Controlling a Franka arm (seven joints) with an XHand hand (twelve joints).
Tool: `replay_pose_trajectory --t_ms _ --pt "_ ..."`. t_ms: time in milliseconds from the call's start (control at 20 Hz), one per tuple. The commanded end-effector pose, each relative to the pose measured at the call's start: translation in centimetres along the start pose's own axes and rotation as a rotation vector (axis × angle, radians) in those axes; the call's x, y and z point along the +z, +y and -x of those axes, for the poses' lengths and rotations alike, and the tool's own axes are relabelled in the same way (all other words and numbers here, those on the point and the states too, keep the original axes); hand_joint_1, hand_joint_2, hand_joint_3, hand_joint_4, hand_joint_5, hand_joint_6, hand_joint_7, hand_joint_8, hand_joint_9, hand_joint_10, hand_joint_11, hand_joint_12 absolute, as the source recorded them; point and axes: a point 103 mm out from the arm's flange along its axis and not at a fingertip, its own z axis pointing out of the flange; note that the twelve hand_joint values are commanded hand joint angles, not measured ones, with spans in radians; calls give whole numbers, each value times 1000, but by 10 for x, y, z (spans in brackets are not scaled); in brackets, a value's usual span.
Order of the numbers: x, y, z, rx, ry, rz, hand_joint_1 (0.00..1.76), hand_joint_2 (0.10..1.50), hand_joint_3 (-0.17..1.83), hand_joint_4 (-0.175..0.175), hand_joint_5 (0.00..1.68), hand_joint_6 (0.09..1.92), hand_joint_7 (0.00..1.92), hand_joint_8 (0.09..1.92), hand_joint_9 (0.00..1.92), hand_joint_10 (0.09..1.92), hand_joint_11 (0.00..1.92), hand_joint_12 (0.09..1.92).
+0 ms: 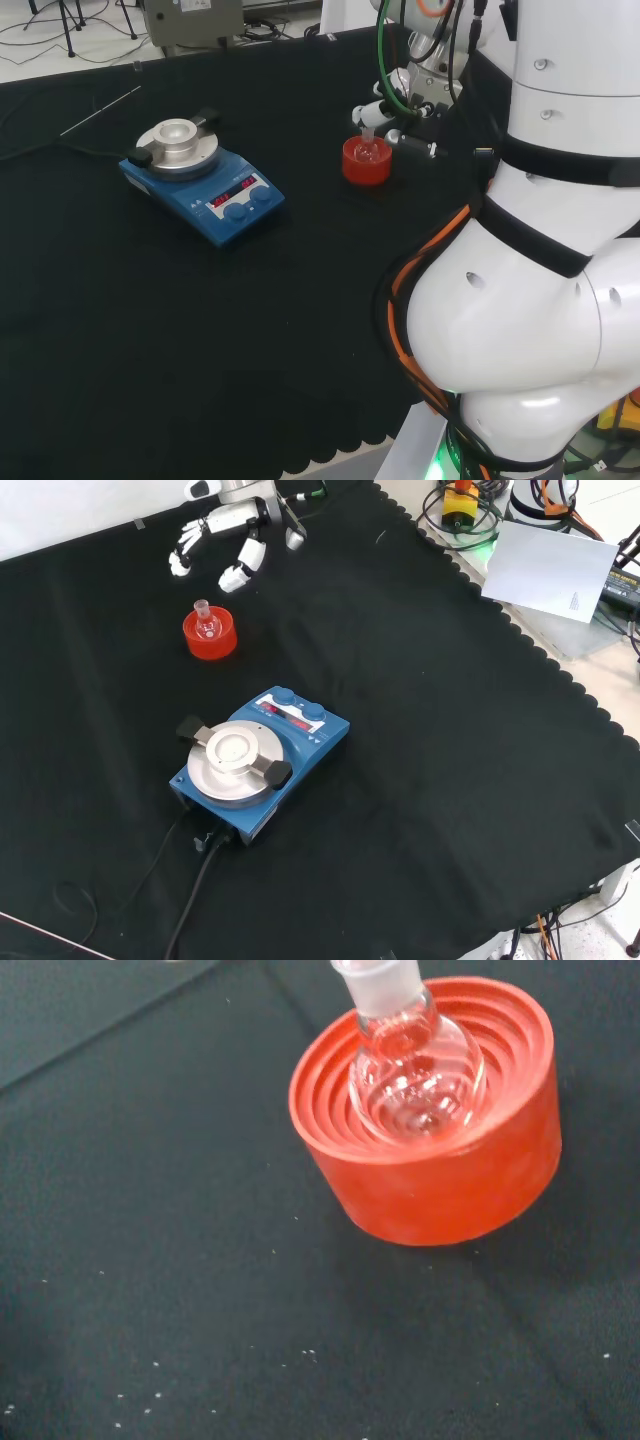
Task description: Pick up the round-bottom flask.
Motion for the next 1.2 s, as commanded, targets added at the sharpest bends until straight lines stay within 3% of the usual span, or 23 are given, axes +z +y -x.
replay_pose_trajectory --t_ms 50,850,1200 --pt "13 14 9 7 14 -3 774 739 622 -14 507 87 164 620 347 676 0 1307" --pt "30 39 31 25 25 -26 784 726 631 -14 505 87 162 621 347 676 0 1313" --pt "34 40 33 22 19 -3 789 720 635 -12 510 87 162 622 348 677 0 1317"
